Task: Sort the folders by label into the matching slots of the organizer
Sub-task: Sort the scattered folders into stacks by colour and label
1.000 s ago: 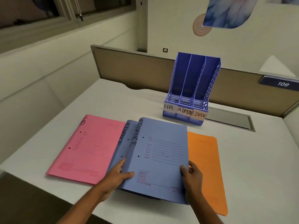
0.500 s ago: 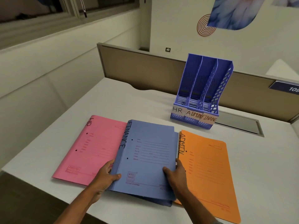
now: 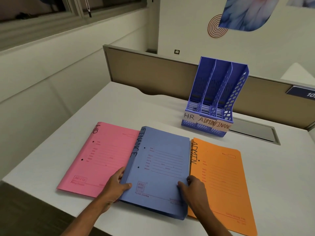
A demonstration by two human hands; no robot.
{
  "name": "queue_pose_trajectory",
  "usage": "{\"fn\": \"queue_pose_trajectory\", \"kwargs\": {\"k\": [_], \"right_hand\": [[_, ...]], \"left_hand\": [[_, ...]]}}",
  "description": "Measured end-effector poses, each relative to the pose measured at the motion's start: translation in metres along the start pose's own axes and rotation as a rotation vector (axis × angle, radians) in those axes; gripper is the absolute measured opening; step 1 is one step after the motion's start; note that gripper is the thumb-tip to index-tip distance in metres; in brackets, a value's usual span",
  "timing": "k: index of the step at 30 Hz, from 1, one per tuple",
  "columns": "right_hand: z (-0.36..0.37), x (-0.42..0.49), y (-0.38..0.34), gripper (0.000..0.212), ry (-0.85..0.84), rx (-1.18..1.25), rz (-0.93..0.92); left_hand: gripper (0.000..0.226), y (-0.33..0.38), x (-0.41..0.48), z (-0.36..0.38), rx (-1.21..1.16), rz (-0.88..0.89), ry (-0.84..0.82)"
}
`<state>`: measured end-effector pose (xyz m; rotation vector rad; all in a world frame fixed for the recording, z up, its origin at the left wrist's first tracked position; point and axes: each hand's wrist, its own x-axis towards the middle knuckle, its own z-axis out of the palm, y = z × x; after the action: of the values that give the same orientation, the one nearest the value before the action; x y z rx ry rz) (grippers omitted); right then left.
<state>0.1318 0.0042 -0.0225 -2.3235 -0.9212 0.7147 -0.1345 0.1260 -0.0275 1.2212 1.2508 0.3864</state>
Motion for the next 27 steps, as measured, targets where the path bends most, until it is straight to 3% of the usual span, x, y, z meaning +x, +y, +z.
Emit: {"fn": "queue_pose_trajectory", "kwargs": {"k": [8, 13, 19, 27], "right_hand": [[-0.006, -0.001, 0.004, 0.029, 0.006, -0.23, -0.072], [-0.001, -0.01, -0.002, 0.042, 0.027, -0.189, -0.176], [0.025, -0.027, -0.031, 0.037, 0.05, -0.063, -0.378], [0.073, -0.033, -0.081, 0.052, -0.059, -0.161, -0.561]], "left_hand": [[0.078, 0.003, -0.002, 0.008, 0.061, 0.033, 0.023], [0.073, -0.001, -0.003, 0.009, 0.122, 0.051, 0.067], [0.074, 0.001, -0.003, 0.001, 0.203, 0.039, 0.185], [0.064, 0.009, -0.004, -0.029, 0.387, 0.171, 0.37]]}}
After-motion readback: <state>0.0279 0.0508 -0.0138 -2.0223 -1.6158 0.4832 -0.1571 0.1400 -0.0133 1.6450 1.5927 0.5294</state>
